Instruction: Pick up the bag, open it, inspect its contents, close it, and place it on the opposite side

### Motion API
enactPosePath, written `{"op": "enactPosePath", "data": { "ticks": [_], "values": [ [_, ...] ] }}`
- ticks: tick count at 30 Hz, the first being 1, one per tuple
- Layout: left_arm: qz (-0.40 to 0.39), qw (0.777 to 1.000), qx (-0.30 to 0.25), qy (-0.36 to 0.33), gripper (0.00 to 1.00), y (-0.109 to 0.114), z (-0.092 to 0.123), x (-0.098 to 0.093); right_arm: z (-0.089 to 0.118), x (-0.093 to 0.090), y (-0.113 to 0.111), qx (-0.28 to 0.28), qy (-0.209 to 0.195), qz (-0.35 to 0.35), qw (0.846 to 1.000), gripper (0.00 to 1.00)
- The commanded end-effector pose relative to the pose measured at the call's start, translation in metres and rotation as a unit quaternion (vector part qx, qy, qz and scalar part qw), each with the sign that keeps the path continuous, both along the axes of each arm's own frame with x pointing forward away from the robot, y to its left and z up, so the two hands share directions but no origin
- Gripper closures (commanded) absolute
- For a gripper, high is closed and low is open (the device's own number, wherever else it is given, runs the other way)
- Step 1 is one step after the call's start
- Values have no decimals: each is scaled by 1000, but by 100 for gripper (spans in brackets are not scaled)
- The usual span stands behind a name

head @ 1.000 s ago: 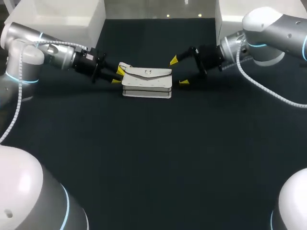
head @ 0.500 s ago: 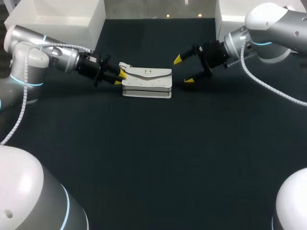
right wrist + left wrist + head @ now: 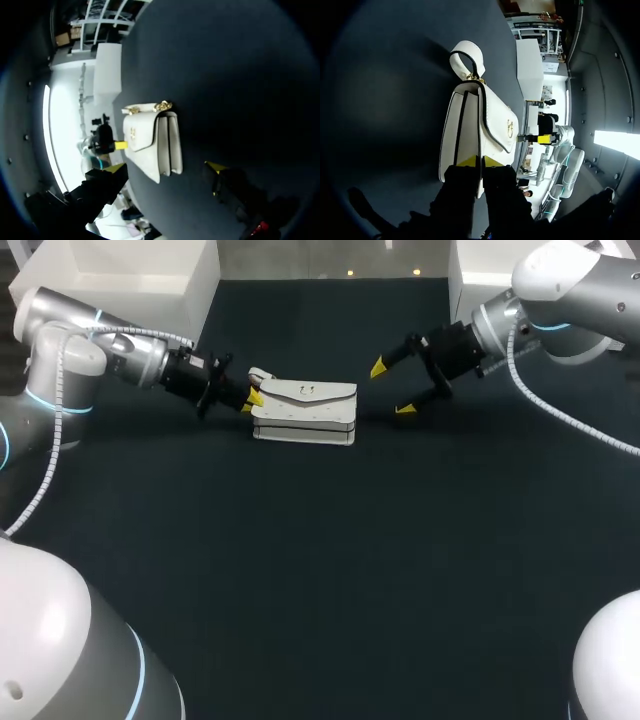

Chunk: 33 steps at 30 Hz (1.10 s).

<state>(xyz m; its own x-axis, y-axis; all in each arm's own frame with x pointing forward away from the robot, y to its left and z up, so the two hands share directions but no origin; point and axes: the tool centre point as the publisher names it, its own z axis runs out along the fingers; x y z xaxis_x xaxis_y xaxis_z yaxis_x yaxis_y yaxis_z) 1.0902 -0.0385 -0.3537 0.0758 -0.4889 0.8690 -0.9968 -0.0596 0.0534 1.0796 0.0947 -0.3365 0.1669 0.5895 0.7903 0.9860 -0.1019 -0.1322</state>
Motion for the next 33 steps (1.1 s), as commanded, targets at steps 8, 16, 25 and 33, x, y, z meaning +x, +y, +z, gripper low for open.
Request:
{"op": "enactPosePath", "data": {
  "ticks": [8, 16, 25, 33],
  "values": [
    [17, 1000, 19, -17, 100, 52, 14, -5, 21, -2, -26, -77, -4, 13, 997, 0],
    [18, 998, 58, -34, 100, 90, 14, -12, 25, -4, -36, -104, 0, 21, 994, 0],
    [20, 996, 74, -45, 100, 99, 14, -13, 25, -4, -36, -104, 0, 21, 994, 0],
    [20, 996, 74, -45, 100, 99, 14, -13, 25, -4, -36, -104, 0, 21, 994, 0]
  ]
}}
